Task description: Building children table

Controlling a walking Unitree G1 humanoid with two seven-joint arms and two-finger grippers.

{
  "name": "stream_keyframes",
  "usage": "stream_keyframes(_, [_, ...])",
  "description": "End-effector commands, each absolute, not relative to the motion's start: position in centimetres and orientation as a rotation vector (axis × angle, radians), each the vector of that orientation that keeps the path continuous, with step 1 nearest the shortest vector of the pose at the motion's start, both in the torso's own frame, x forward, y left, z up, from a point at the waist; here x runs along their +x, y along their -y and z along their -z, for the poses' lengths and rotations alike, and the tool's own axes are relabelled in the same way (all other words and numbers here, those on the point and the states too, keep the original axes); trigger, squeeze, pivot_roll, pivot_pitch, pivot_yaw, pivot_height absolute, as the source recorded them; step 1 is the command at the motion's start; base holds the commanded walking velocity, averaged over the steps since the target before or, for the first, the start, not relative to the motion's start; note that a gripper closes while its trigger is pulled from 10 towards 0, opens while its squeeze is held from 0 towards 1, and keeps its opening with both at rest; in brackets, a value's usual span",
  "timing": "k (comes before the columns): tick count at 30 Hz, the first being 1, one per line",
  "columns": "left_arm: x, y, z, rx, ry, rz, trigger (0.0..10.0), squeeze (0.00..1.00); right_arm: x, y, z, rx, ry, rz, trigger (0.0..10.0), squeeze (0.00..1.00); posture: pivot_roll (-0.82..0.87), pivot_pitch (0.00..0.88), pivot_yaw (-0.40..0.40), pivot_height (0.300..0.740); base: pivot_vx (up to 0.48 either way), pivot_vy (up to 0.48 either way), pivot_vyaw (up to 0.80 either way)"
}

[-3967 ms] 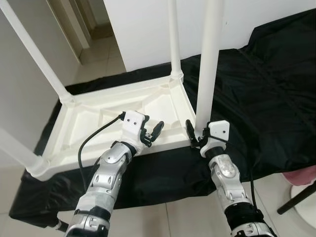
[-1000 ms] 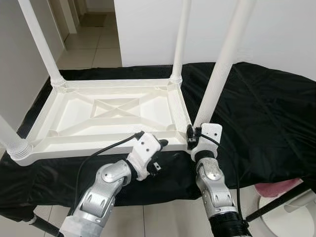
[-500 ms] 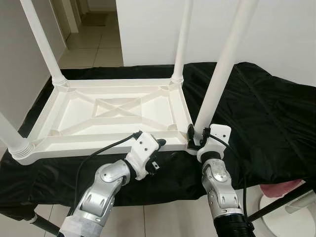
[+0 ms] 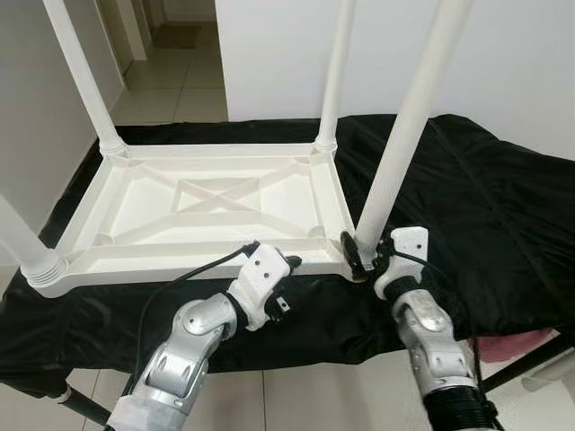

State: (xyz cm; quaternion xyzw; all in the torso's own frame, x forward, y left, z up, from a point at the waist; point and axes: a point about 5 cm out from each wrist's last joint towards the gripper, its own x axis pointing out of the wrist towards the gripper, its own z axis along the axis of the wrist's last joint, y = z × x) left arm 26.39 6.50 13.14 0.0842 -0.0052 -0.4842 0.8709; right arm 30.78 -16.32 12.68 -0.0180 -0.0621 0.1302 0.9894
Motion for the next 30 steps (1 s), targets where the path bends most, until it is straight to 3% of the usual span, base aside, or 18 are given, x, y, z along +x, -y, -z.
stream_keyframes(1, [26.1, -6.4, -13.2, 0.190, 0.010, 1.002, 10.0, 0.00, 31.2, 16.0, -12.7, -0.064, 0.122, -0.358, 10.0, 0.00, -0.02, 0.000, 0.025, 0.740, 0.000, 0.000, 0.00])
stream_keyframes(11, [26.2, -6.1, -13.5, 0.196, 0.029, 1.005, 10.0, 0.00, 32.8, 15.8, -12.1, -0.166, 0.051, -0.556, 10.0, 0.00, -0.01, 0.000, 0.025, 0.740, 0.000, 0.000, 0.00])
stream_keyframes(12, [26.3, -6.1, -13.6, 0.199, 0.032, 0.998, 10.0, 0.00, 33.1, 15.7, -11.9, -0.181, 0.031, -0.598, 5.6, 0.00, 0.00, 0.000, 0.019, 0.740, 0.000, 0.000, 0.00])
stream_keyframes(13, [26.3, -6.1, -13.6, 0.199, 0.032, 0.998, 10.0, 0.00, 33.1, 15.7, -11.9, -0.181, 0.031, -0.598, 5.6, 0.00, 0.00, 0.000, 0.019, 0.740, 0.000, 0.000, 0.00])
stream_keyframes(15, [26.4, -6.1, -13.7, 0.201, 0.035, 0.992, 10.0, 0.00, 33.5, 15.7, -11.7, -0.198, 0.019, -0.620, 4.0, 0.00, 0.01, 0.000, 0.019, 0.740, 0.000, 0.000, 0.00])
stream_keyframes(17, [26.4, -6.1, -13.7, 0.202, 0.036, 0.990, 10.0, 0.00, 33.6, 15.7, -11.7, -0.205, 0.017, -0.621, 4.0, 0.00, 0.01, 0.000, 0.019, 0.740, 0.000, 0.000, 0.00])
stream_keyframes(18, [26.4, -6.1, -13.8, 0.203, 0.038, 0.986, 10.0, 0.00, 33.8, 15.7, -11.6, -0.219, 0.008, -0.629, 0.0, 0.00, 0.01, 0.000, 0.019, 0.740, 0.000, 0.000, 0.00])
stream_keyframes(26, [26.5, -6.2, -13.9, 0.200, 0.042, 0.965, 10.0, 0.00, 33.8, 16.0, -11.3, -0.198, -0.005, -0.651, 0.0, 0.00, 0.01, 0.000, 0.011, 0.740, 0.000, 0.000, 0.00])
stream_keyframes(27, [26.5, -6.2, -13.9, 0.202, 0.042, 0.964, 10.0, 0.00, 33.7, 16.1, -11.3, -0.181, -0.005, -0.644, 8.3, 0.00, 0.01, 0.000, 0.010, 0.740, 0.000, 0.000, 0.00])
stream_keyframes(29, [26.5, -6.2, -13.8, 0.203, 0.041, 0.963, 10.0, 0.00, 33.7, 16.2, -11.3, -0.170, -0.004, -0.642, 8.3, 0.00, 0.01, 0.000, 0.010, 0.740, 0.000, 0.000, 0.00])
stream_keyframes(30, [26.5, -6.2, -13.8, 0.203, 0.041, 0.961, 10.0, 0.00, 33.6, 16.2, -11.3, -0.138, 0.004, -0.630, 10.0, 0.00, 0.01, 0.000, 0.010, 0.740, 0.000, 0.000, 0.00])
